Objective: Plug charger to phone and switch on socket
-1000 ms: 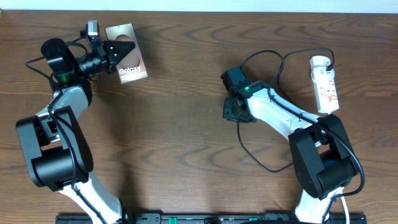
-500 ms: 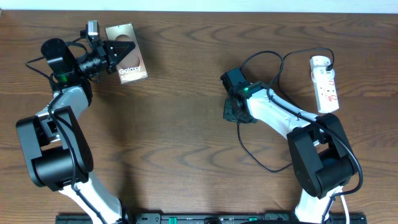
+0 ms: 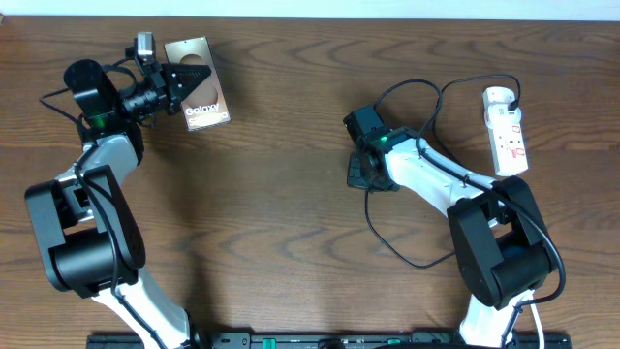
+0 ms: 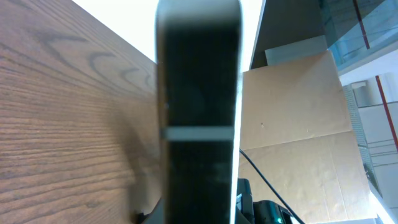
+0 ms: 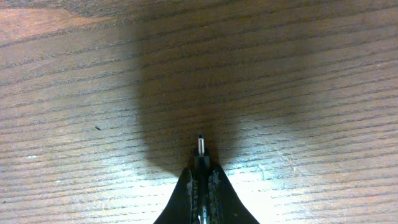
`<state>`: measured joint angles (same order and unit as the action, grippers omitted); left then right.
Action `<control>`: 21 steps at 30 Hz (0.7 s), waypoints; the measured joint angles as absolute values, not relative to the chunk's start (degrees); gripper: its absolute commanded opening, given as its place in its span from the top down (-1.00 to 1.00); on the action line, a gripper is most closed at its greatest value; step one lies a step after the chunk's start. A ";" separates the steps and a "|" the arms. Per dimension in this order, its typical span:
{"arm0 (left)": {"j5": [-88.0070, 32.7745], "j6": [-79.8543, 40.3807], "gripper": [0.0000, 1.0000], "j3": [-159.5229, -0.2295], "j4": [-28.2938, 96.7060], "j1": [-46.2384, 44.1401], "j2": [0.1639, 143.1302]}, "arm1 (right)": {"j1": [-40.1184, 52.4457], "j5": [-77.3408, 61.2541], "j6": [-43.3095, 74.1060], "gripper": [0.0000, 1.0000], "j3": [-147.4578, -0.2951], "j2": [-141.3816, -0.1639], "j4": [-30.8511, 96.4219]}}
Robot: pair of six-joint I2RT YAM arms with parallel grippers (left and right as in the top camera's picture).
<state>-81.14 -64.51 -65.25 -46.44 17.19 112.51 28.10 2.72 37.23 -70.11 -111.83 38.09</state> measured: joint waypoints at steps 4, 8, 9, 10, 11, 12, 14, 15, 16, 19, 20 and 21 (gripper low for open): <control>-81.17 -64.51 0.86 -65.25 -46.44 17.19 112.51 | 28.10 2.68 37.23 0.98 -70.11 -111.83 38.09; -81.17 -64.51 0.88 -65.25 -46.44 17.19 112.51 | 28.10 2.66 37.26 0.98 -70.11 -111.83 38.06; -81.17 -64.51 0.86 -65.25 -46.44 17.19 112.51 | 28.10 2.61 37.26 0.98 -70.13 -111.83 38.09; -81.17 -64.51 0.86 -65.25 -46.44 17.19 112.51 | 28.08 2.57 37.23 0.98 -70.15 -111.83 38.09; -81.17 -64.51 0.85 -65.25 -46.44 17.19 112.51 | 28.01 1.91 36.67 0.98 -70.32 -111.83 38.11; -81.17 -64.51 0.85 -65.25 -46.44 17.19 112.51 | 27.97 0.73 35.97 0.98 -70.48 -111.85 38.04; -81.17 -64.51 0.86 -65.25 -46.44 17.19 112.51 | 27.94 -3.31 33.12 0.98 -70.98 -112.03 37.71; -81.14 -64.51 0.86 -65.25 -46.44 17.19 112.51 | 27.92 -6.52 30.65 0.98 -71.26 -112.03 36.99; -81.14 -64.51 0.85 -65.25 -46.44 17.19 112.51 | 27.90 -9.06 28.88 0.98 -71.61 -112.03 36.16; -81.17 -64.51 0.86 -65.25 -46.44 17.19 112.51 | 27.77 -22.79 20.40 0.98 -73.71 -111.81 32.27; -81.17 -64.51 0.86 -65.25 -46.44 17.19 112.53 | 27.59 -27.75 18.06 0.98 -74.32 -111.61 31.07; -81.17 -64.51 0.86 -65.25 -46.44 17.19 112.51 | 27.53 -33.76 15.55 0.98 -74.83 -111.35 29.32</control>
